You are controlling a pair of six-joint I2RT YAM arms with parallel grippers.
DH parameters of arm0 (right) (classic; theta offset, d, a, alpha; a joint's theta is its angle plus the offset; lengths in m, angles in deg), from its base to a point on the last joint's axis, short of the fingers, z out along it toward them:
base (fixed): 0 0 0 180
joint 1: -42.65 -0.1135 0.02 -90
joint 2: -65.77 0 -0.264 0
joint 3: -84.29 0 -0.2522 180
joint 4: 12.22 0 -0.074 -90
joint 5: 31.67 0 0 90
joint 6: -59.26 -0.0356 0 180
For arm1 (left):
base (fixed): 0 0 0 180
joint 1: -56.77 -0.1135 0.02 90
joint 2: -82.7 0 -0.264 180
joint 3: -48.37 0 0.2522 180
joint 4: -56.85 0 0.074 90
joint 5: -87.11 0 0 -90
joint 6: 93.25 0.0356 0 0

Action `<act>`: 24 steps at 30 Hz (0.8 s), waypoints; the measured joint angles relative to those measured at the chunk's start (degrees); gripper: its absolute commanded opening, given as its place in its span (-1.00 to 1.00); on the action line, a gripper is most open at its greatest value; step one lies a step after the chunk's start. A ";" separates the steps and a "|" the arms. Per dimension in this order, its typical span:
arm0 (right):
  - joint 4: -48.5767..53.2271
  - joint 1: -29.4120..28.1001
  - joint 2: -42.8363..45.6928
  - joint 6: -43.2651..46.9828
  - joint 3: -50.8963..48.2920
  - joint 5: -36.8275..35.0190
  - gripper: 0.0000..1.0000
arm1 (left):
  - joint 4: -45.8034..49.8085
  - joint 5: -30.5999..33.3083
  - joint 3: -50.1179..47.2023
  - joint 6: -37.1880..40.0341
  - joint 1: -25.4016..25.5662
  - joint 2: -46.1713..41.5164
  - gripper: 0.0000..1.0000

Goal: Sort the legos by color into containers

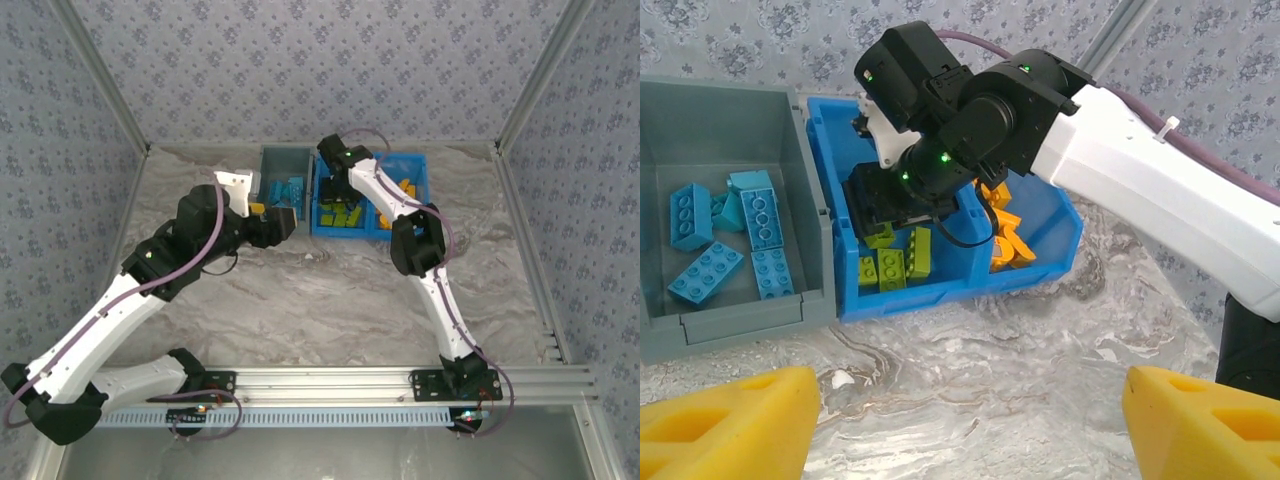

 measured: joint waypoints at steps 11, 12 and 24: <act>-6.54 -6.64 31.10 0.85 -20.11 -13.22 1.00 | 9.20 1.36 2.97 -3.37 -9.18 1.03 0.99; -8.85 -7.45 36.61 1.20 -25.24 -14.80 1.00 | 9.99 0.87 2.91 -3.76 -11.93 1.03 0.99; -35.32 4.48 90.77 1.84 -92.48 -34.60 1.00 | 0.52 33.03 -21.51 -5.22 -21.68 -3.58 0.99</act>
